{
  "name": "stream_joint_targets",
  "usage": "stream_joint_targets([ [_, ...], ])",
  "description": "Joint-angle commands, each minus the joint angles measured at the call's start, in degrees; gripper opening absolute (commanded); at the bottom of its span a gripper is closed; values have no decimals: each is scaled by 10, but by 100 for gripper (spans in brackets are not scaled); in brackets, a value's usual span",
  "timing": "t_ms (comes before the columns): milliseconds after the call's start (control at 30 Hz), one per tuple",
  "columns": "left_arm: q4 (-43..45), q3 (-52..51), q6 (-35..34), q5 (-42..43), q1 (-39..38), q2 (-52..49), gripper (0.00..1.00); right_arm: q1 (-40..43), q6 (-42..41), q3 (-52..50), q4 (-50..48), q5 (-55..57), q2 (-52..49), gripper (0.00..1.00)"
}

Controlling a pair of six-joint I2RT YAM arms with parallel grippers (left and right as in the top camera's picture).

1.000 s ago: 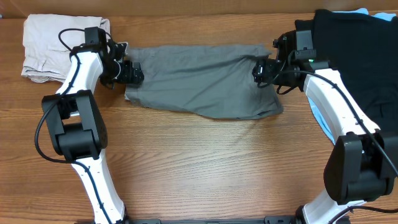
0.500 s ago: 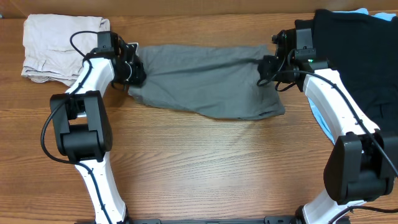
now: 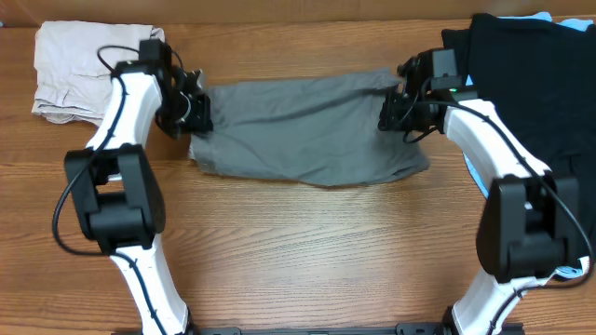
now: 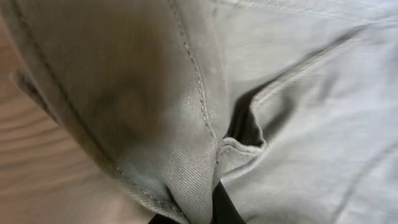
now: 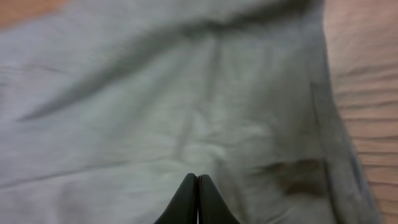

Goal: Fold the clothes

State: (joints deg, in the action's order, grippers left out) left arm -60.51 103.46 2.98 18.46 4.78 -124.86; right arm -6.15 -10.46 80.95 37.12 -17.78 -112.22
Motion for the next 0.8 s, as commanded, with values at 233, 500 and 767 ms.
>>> stream_joint_targets([
  [233,-92,168,27,-45,3,92,4,-3,5,0,15,-55,-40,4],
  [500,-108,205,30,-39,-28,89,4,-6,4,0,16,-100,-49,4],
  [767,-96,204,-13,-40,-125,60,4,-5,0,2,1,-126,-49,4],
])
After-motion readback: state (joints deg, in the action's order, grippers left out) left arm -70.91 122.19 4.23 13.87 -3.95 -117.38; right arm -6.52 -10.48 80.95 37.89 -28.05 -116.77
